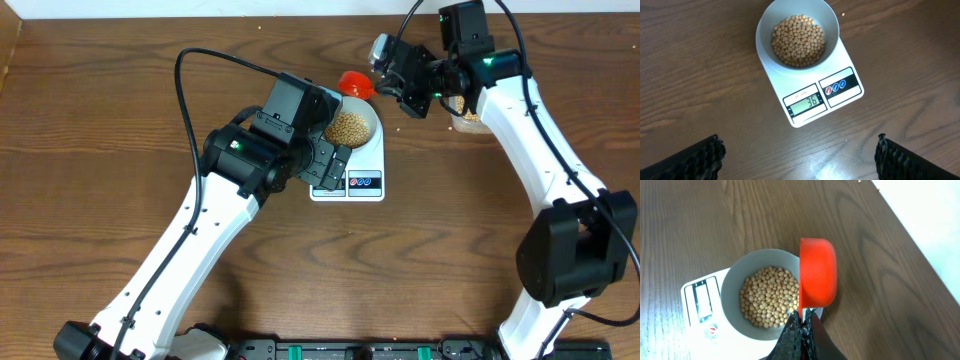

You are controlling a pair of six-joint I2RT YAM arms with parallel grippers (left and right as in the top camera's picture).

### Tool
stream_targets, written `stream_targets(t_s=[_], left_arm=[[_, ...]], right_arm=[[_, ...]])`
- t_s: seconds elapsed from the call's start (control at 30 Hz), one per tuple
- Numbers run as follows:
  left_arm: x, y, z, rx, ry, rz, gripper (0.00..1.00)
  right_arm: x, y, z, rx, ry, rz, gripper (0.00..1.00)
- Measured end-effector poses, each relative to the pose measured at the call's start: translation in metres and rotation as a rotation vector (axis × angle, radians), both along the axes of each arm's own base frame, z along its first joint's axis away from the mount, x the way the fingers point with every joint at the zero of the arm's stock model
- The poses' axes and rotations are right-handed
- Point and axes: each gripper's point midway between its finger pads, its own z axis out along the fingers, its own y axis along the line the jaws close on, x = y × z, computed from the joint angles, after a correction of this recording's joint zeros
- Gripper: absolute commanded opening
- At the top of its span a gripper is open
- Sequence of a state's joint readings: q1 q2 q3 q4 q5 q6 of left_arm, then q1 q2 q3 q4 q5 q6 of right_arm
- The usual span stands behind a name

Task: Scoop item into bowl and weigh 50g on scale

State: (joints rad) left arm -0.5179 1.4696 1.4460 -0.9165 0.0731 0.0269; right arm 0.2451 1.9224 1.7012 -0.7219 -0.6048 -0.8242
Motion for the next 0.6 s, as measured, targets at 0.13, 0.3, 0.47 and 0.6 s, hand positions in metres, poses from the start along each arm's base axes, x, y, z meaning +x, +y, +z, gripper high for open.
stream_targets(t_s=[0.13,0.3,0.47,0.6], left_arm=[[0.0000,0.0000,-0.0001,0.000,0.000,0.000,0.98],[0.0000,0.0000,0.0000,0.000,0.000,0.000,0.98],[0.0000,0.0000,-0.0001,0.000,0.000,0.000,0.98],[0.0000,0.0000,0.0000,0.000,0.000,0.000,0.98]], right_arm=[[-0.0037,-0.0027,0.0059,-0.015,-0.015,0.005,0.01],[0.0006,-0.0061,0.0051,-0.044,-0.045,0.002,0.01],[0.0048,-0.0060,0.0074,-0.047,-0.072,0.003,0.01],[0.0051,-0.0064,0.0079,-0.049,-0.075,0.001,0.01]])
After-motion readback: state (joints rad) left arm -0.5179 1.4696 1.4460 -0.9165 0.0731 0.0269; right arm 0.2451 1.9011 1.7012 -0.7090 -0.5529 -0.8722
